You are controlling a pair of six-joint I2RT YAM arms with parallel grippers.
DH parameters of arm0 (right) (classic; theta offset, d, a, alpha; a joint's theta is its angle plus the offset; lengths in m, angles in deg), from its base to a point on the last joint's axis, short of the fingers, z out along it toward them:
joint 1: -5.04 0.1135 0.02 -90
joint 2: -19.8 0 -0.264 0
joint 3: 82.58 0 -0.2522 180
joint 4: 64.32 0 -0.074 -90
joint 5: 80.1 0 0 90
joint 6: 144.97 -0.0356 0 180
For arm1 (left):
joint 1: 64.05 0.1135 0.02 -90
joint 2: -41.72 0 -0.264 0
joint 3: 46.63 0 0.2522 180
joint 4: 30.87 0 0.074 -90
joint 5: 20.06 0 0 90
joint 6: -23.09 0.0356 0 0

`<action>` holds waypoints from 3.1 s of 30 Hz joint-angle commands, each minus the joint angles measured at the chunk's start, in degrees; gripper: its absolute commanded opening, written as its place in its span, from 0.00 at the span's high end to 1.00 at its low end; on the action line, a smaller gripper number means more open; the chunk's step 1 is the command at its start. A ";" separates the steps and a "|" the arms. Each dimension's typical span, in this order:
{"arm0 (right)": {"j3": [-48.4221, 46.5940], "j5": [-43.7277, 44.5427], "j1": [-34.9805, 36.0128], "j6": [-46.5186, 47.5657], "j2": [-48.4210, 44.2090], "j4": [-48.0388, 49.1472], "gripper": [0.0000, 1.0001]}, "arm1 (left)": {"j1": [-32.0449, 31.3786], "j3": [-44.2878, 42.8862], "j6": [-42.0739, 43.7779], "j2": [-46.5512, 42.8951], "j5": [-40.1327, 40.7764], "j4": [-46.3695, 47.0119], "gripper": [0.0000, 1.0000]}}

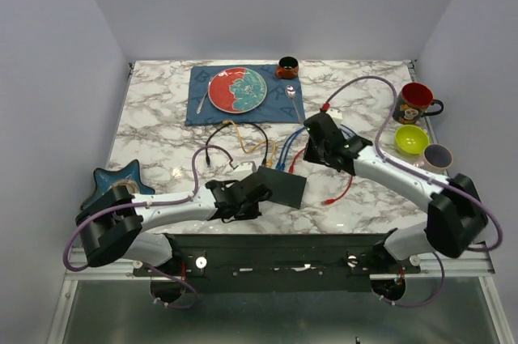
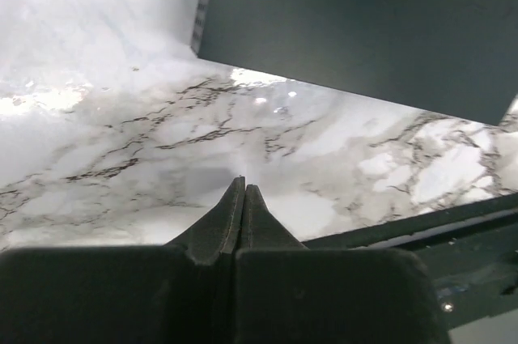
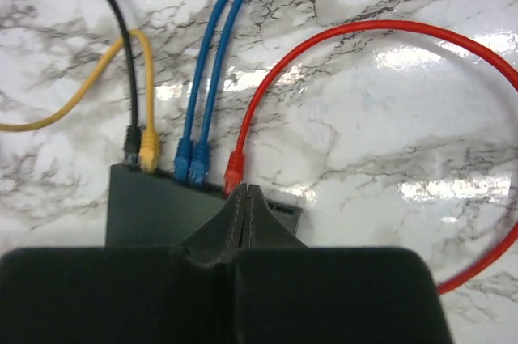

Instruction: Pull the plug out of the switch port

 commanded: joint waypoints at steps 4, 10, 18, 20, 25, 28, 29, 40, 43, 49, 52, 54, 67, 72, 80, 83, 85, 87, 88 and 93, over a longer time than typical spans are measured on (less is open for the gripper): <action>-2.90 1.12 -0.49 1.37 11.94 -1.40 0.99 | 0.43 1.26 -1.10 -0.02 3.15 -2.03 1.00; -1.23 -2.91 -0.49 1.11 16.34 0.62 0.99 | 1.40 1.70 -0.31 1.02 2.45 -0.71 1.00; 8.51 -9.86 1.18 -0.48 14.14 7.74 0.99 | 3.42 1.00 1.97 4.37 -1.06 2.89 1.00; 9.49 -11.80 2.23 -0.65 13.71 9.59 0.99 | 3.77 0.47 2.50 5.77 -1.77 3.42 1.00; 11.78 -15.75 5.75 -2.32 12.13 13.01 0.99 | 4.65 -1.02 3.21 7.97 -2.65 3.34 1.00; 11.96 -17.42 9.69 -3.64 10.63 13.81 0.99 | 5.18 -1.38 3.38 8.06 -2.22 2.98 0.99; 11.87 -17.69 10.41 -4.08 10.28 13.90 0.99 | 5.79 -1.38 3.47 8.15 -2.21 2.55 0.98; 9.50 -21.03 18.05 -7.86 10.10 14.86 0.99 | 13.79 -3.65 7.77 7.89 -1.69 0.70 0.90; 7.75 -21.64 19.81 -8.47 11.06 15.30 0.99 | 15.81 -6.37 9.62 7.97 -1.69 -0.70 0.89; 2.48 -22.87 21.22 -7.86 14.14 15.92 0.99 | 17.92 -10.95 11.12 7.54 -0.63 -3.34 0.88; -1.39 -23.75 21.14 -6.55 15.98 16.01 0.99 | 19.33 -12.01 11.73 6.92 -0.37 -4.40 0.88; -4.73 -24.28 21.13 -5.58 17.04 16.01 0.99 | 20.82 -12.36 12.35 6.57 -0.19 -4.75 0.88; -8.26 -8.81 12.54 5.41 5.44 1.51 0.99 | 23.46 -8.26 9.90 -10.63 7.29 -10.73 0.57; -11.85 -9.43 3.92 9.19 11.30 0.10 0.99 | 19.34 -0.16 6.73 -16.28 3.07 -7.57 0.63; -21.17 -11.35 -2.76 11.03 23.80 -1.04 0.99 | 9.32 8.02 1.01 -15.76 1.74 0.16 0.97; -24.86 -12.94 -3.65 11.39 28.45 -2.01 0.99 | 8.78 8.64 1.71 -14.27 0.78 2.18 1.00; -27.32 -13.73 -3.83 11.48 30.66 -3.23 0.99 | 8.78 8.99 2.06 -12.69 -0.10 3.33 1.00; -28.21 -14.87 -3.83 11.48 33.03 -3.77 0.99 | 8.70 9.17 1.98 -11.37 -0.89 5.09 1.00; -28.38 -15.31 -3.83 11.48 33.47 -3.94 0.99 | 8.78 9.26 1.98 -9.71 -1.50 5.61 1.00; -25.84 -17.34 -3.83 11.39 34.09 -3.77 0.99 | 8.78 7.24 3.03 -3.29 -3.00 6.94 1.00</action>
